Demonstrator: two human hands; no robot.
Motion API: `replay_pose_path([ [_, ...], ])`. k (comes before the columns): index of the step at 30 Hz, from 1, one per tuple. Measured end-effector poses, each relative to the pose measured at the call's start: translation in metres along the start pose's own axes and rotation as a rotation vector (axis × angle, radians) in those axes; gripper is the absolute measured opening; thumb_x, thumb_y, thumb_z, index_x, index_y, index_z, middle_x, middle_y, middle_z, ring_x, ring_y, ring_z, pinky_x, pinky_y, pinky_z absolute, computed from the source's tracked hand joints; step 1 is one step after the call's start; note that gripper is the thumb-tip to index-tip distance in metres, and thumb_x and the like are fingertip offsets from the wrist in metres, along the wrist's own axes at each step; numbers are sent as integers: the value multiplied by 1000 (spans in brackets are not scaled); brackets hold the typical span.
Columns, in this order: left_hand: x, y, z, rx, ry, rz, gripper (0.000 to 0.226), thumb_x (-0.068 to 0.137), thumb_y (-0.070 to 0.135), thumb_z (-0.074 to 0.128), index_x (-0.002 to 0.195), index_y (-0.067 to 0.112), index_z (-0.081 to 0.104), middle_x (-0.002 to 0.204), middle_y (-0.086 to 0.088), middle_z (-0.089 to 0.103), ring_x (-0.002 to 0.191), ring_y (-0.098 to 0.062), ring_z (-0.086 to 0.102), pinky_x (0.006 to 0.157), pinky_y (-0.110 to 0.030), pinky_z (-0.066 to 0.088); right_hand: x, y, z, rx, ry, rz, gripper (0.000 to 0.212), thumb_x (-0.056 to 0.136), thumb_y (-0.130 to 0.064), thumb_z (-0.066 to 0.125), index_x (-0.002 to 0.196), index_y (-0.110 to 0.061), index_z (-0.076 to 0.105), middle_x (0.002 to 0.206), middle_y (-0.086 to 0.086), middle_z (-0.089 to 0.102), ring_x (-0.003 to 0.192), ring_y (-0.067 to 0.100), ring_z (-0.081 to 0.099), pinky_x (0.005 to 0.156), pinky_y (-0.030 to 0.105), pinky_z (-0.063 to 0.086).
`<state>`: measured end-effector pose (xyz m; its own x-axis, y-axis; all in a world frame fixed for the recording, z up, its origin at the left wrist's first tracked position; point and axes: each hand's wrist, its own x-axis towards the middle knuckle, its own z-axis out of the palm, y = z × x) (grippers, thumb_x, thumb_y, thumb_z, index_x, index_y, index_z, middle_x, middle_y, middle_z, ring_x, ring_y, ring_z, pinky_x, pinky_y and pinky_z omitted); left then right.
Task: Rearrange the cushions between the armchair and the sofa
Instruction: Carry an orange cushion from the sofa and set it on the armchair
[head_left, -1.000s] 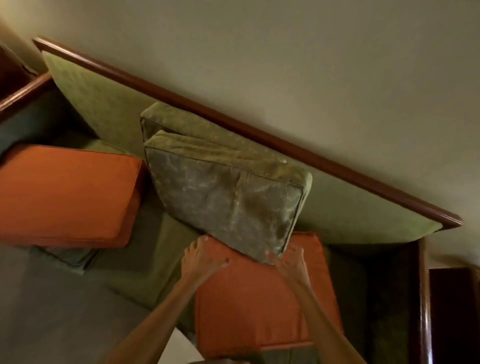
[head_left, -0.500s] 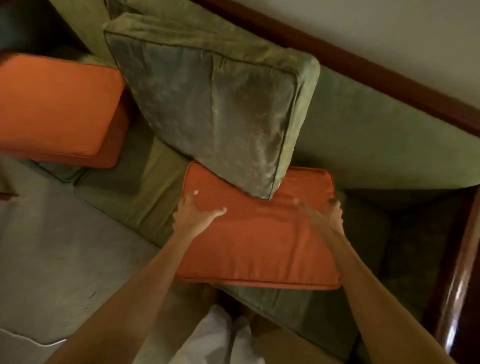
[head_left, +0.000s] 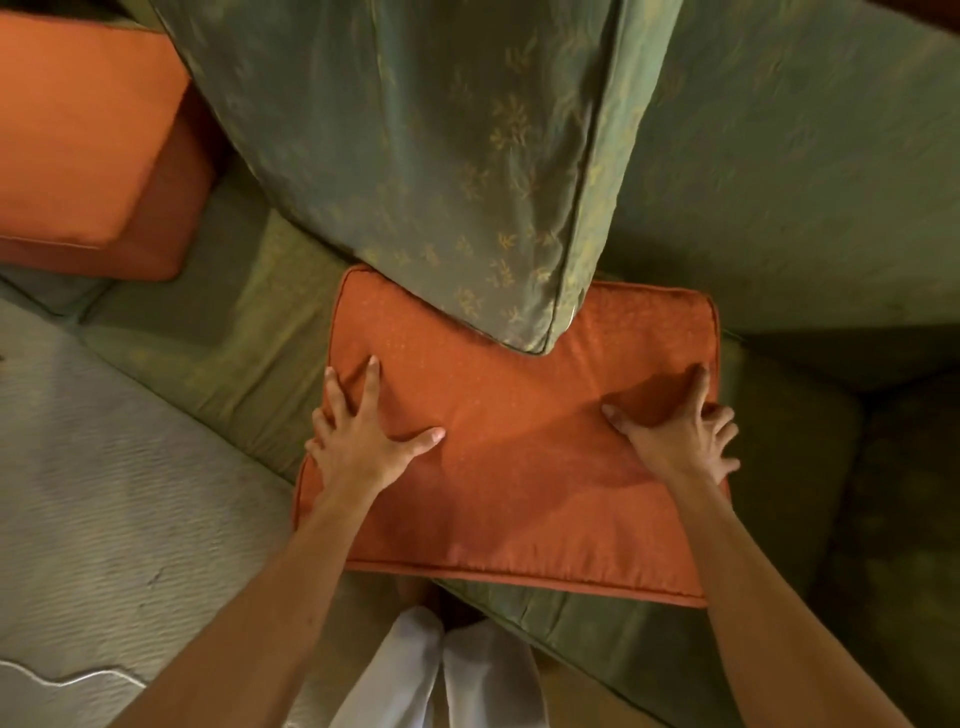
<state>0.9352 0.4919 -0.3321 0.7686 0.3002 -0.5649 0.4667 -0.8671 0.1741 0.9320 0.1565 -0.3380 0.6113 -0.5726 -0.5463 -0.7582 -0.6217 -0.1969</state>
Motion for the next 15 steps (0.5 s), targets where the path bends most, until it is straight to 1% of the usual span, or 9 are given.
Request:
replay_pose_path([
  [7,-52,-35,8,42,-71,1,128,55,92,61,146,57,-22,162,2,-29,149,-46,6,115,-66,20,-73,47,11,18,-36,84,134,57,-83,70,151,-43,-15,156,25,14,144,42,17,108,65,23],
  [9,-70,-51,10,62,-88,24,127,56,93,60,148,56,-20,162,2,-29,149,-45,7,115,-63,21,-93,58,15,22,-72,116,136,56,-82,73,151,-43,-15,156,26,12,144,43,16,108,66,22],
  [11,-80,-64,4,108,-126,50,121,62,90,60,151,53,-15,164,0,-25,147,-46,11,115,-60,25,-97,55,8,-3,-134,151,139,55,-79,76,152,-39,-14,157,26,10,145,43,14,110,66,21],
  [12,-77,-65,-5,119,-149,51,115,67,85,61,153,51,-7,165,-4,-18,145,-47,17,114,-58,28,-93,48,1,-45,-164,166,140,55,-76,79,154,-34,-11,157,25,9,146,43,13,111,65,20],
  [13,-70,-62,-14,121,-153,45,104,74,78,63,154,46,6,165,-11,-4,141,-47,25,112,-57,33,-89,38,-7,-115,-184,161,139,57,-72,81,155,-26,-6,158,25,7,146,42,11,113,63,19],
  [14,-59,-55,-25,130,-122,49,88,81,71,63,152,40,21,160,-17,13,136,-46,32,109,-55,36,-84,25,-15,-191,-177,126,132,62,-66,81,156,-19,1,159,23,5,147,41,8,115,60,18],
  [15,-45,-44,-36,154,-57,74,73,87,63,61,147,33,33,153,-18,27,133,-44,37,107,-53,38,-78,9,-21,-241,-136,46,121,69,-60,79,156,-15,7,161,21,2,149,40,5,117,57,16],
])
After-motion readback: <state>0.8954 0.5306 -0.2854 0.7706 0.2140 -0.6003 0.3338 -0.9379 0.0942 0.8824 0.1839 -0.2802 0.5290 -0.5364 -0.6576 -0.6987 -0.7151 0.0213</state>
